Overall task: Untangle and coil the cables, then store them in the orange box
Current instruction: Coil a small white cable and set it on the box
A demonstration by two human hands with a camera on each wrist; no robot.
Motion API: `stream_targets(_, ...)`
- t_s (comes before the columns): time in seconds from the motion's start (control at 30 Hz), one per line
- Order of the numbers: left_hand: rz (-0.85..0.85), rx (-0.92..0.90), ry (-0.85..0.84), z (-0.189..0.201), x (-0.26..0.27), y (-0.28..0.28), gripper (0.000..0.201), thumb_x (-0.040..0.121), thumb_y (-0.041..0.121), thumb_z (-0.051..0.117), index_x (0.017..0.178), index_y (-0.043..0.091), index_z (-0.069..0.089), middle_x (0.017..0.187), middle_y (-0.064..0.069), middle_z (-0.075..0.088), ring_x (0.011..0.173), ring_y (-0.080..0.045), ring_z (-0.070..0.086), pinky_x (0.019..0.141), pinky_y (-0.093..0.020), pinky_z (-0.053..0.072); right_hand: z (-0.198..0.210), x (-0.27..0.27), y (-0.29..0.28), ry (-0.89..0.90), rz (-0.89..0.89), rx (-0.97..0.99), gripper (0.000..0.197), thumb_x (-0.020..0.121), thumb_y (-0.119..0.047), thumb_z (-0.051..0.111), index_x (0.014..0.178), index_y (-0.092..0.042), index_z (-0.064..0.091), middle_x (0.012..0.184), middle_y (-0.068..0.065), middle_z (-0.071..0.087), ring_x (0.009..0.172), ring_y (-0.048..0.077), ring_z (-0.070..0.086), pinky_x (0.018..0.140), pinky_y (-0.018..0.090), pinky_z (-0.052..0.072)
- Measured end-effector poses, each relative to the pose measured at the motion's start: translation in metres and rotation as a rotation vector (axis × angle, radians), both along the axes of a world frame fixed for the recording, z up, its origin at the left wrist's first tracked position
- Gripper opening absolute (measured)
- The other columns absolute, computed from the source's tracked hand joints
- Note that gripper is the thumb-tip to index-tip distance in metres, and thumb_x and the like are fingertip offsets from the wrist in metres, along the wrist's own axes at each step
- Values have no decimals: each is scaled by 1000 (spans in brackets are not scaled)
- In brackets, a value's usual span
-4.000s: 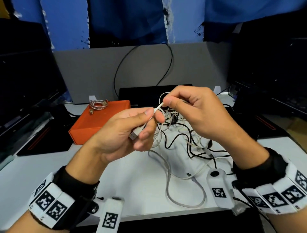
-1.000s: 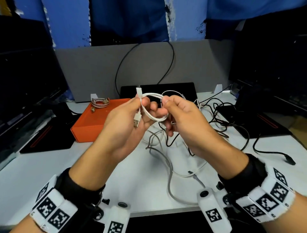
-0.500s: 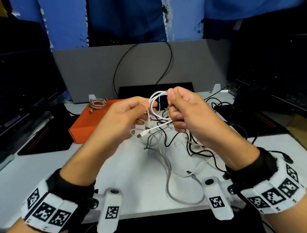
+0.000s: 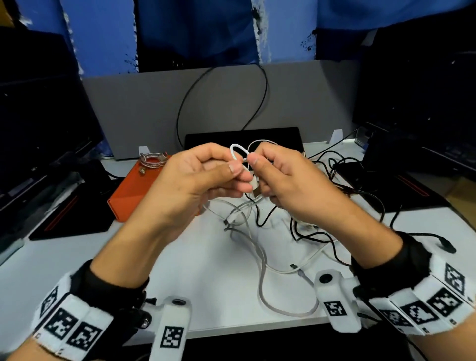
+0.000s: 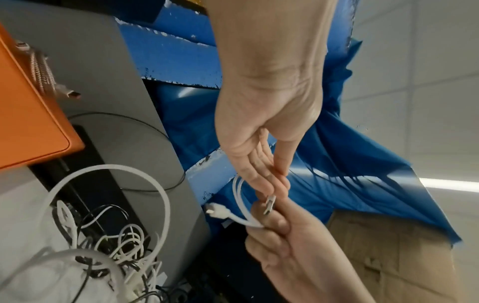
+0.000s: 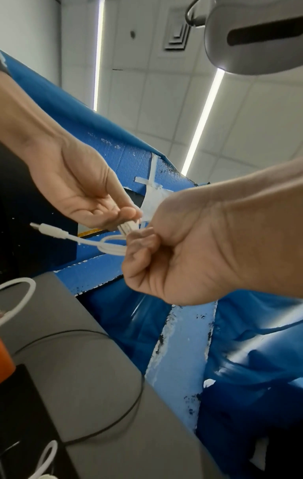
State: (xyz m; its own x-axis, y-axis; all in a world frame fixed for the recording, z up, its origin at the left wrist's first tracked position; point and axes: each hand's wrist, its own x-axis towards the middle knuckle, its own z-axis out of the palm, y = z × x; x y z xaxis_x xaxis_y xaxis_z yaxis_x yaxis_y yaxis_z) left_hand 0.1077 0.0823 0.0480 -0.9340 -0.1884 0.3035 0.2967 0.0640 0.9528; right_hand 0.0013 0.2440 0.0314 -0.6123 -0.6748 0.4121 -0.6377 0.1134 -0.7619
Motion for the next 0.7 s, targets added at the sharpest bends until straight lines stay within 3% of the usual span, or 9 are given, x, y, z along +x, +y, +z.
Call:
stream_targets(0.07, 105, -126, 77, -5, -3, 4, 9, 88, 7, 71, 96, 4, 66, 81, -11, 75, 67, -20, 70, 63, -27, 56, -3, -1, -2, -65, 54, -16, 33, 108, -39, 46, 83, -19, 53, 54, -13, 49, 45, 2, 39, 51, 25, 30)
stream_targets(0.17, 389, -646, 283, -15, -5, -1, 7, 90, 17, 77, 91, 17, 71, 82, 1, 65, 71, -17, 60, 65, -24, 50, 0, 2, -1, -223, 119, -74, 32, 111, -32, 44, 85, -13, 47, 54, -10, 39, 45, 7, 27, 44, 22, 23)
stream_targets(0.23, 473, -797, 352, -18, -6, -1, 10, 89, 22, 78, 89, 25, 69, 90, 4, 55, 80, -17, 56, 70, -21, 45, 3, 5, 1, -330, 167, -117, 29, 111, -30, 42, 88, -13, 46, 55, -7, 34, 48, 11, 22, 46, 25, 18)
stream_targets(0.4, 465, -710, 315, -23, -11, 0, 17, 92, 21, 74, 99, 23, 59, 105, 5, 58, 97, -16, 62, 82, -30, 53, 8, 9, 5, -419, 247, -94, 29, 112, -29, 41, 89, -12, 46, 56, -3, 32, 49, 14, 21, 48, 29, 20)
stream_targets(0.5, 262, -613, 217, -19, -11, -7, 27, 95, 16, 67, 119, 19, 57, 113, 10, 66, 108, -11, 66, 92, -31, 54, 8, 8, 6, -426, 275, -64, 31, 111, -31, 42, 85, -14, 46, 57, -2, 32, 48, 13, 22, 48, 27, 20)
stream_targets(0.53, 177, -640, 183, -19, -11, -8, 24, 98, 11, 62, 121, 18, 59, 109, 14, 68, 104, -6, 67, 87, -24, 54, 8, 8, 5, -423, 278, -59, 31, 111, -31, 43, 85, -15, 47, 57, -3, 32, 47, 13, 23, 47, 26, 20)
stream_targets(0.6, 83, -716, 102, -18, -11, -7, 20, 103, 6, 51, 106, 19, 66, 89, 14, 69, 80, -3, 66, 69, -16, 50, 6, 5, 4, -399, 264, -52, 30, 110, -31, 46, 87, -13, 50, 56, -4, 33, 47, 13, 23, 47, 25, 20)
stream_targets(0.67, 51, -679, 9, -20, -13, -9, 22, 105, 17, 48, 97, 21, 68, 73, 2, 60, 64, -12, 56, 59, -25, 46, 4, 0, 3, -383, 227, -61, 29, 109, -31, 49, 89, -10, 52, 57, -3, 33, 48, 12, 22, 47, 26, 18)
stream_targets(0.7, 14, -628, -50, -20, -13, -11, 23, 106, 24, 47, 101, 20, 69, 67, 4, 54, 60, -9, 49, 57, -23, 42, 3, -3, 3, -378, 202, -68, 29, 108, -30, 51, 90, -9, 53, 57, -3, 33, 49, 12, 22, 47, 26, 17)
